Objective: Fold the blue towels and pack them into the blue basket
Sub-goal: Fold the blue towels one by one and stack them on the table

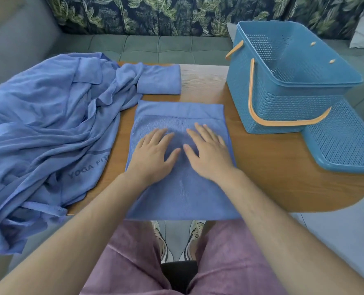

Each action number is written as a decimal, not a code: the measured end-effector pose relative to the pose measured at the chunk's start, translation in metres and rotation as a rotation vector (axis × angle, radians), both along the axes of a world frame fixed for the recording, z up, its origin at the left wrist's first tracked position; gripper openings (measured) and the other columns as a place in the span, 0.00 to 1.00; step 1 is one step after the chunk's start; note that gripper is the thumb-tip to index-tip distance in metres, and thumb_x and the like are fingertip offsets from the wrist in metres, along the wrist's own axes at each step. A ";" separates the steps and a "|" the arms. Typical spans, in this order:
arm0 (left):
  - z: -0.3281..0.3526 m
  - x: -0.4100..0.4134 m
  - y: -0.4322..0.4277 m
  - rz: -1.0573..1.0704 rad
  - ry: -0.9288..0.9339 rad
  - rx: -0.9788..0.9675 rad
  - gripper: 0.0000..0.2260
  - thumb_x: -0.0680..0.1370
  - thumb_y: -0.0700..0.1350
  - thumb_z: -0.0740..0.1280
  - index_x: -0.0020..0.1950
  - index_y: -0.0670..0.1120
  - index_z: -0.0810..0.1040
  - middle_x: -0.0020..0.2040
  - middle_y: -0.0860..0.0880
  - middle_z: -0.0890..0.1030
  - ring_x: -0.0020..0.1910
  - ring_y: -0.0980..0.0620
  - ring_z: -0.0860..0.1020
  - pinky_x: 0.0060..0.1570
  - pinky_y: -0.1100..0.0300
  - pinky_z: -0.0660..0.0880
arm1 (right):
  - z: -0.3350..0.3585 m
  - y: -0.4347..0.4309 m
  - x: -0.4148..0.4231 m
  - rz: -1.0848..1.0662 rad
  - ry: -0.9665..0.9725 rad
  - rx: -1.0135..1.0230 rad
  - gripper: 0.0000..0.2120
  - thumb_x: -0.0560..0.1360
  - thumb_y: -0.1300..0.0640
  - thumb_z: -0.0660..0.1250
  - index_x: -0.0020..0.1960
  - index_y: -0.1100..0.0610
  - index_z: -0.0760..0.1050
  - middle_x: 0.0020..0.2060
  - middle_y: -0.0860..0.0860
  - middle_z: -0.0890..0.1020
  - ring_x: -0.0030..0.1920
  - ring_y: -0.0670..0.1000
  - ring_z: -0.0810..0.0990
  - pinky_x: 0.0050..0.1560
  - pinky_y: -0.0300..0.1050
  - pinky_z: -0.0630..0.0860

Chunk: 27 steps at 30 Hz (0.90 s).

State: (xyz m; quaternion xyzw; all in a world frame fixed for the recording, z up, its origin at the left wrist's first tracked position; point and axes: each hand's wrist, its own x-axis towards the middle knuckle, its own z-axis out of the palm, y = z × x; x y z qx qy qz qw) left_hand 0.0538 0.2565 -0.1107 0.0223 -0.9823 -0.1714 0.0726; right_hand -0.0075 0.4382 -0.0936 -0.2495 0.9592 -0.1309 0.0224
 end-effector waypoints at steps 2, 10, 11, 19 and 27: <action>-0.002 -0.039 -0.009 -0.031 -0.007 -0.005 0.32 0.78 0.65 0.49 0.77 0.50 0.67 0.78 0.49 0.64 0.79 0.46 0.58 0.77 0.48 0.55 | -0.005 -0.009 -0.032 0.013 0.005 0.033 0.28 0.83 0.41 0.53 0.81 0.48 0.56 0.82 0.47 0.53 0.81 0.49 0.47 0.78 0.50 0.43; -0.024 -0.057 -0.025 -0.032 0.003 -0.074 0.29 0.81 0.64 0.49 0.80 0.55 0.60 0.81 0.54 0.56 0.81 0.50 0.52 0.78 0.49 0.47 | -0.029 -0.010 -0.048 0.001 0.063 0.089 0.33 0.80 0.36 0.44 0.81 0.48 0.56 0.81 0.48 0.54 0.81 0.52 0.48 0.80 0.55 0.46; -0.023 -0.055 -0.024 -0.021 0.010 -0.077 0.29 0.81 0.64 0.49 0.80 0.55 0.61 0.81 0.54 0.57 0.81 0.50 0.53 0.78 0.49 0.47 | -0.030 -0.010 -0.046 -0.005 0.076 0.090 0.33 0.80 0.36 0.44 0.81 0.48 0.57 0.81 0.48 0.54 0.81 0.52 0.48 0.80 0.55 0.46; -0.010 -0.066 -0.039 0.038 0.132 -0.085 0.21 0.80 0.58 0.54 0.68 0.52 0.75 0.65 0.53 0.77 0.65 0.46 0.73 0.62 0.48 0.66 | -0.020 0.003 -0.067 0.018 0.197 -0.026 0.23 0.80 0.47 0.53 0.73 0.50 0.71 0.68 0.48 0.76 0.70 0.55 0.71 0.66 0.51 0.60; -0.018 -0.068 -0.065 0.205 0.136 0.007 0.18 0.73 0.61 0.60 0.50 0.47 0.74 0.48 0.49 0.75 0.54 0.44 0.71 0.54 0.51 0.65 | -0.031 0.029 -0.084 -0.128 0.215 -0.139 0.10 0.74 0.47 0.64 0.50 0.52 0.75 0.47 0.48 0.77 0.50 0.56 0.76 0.51 0.53 0.63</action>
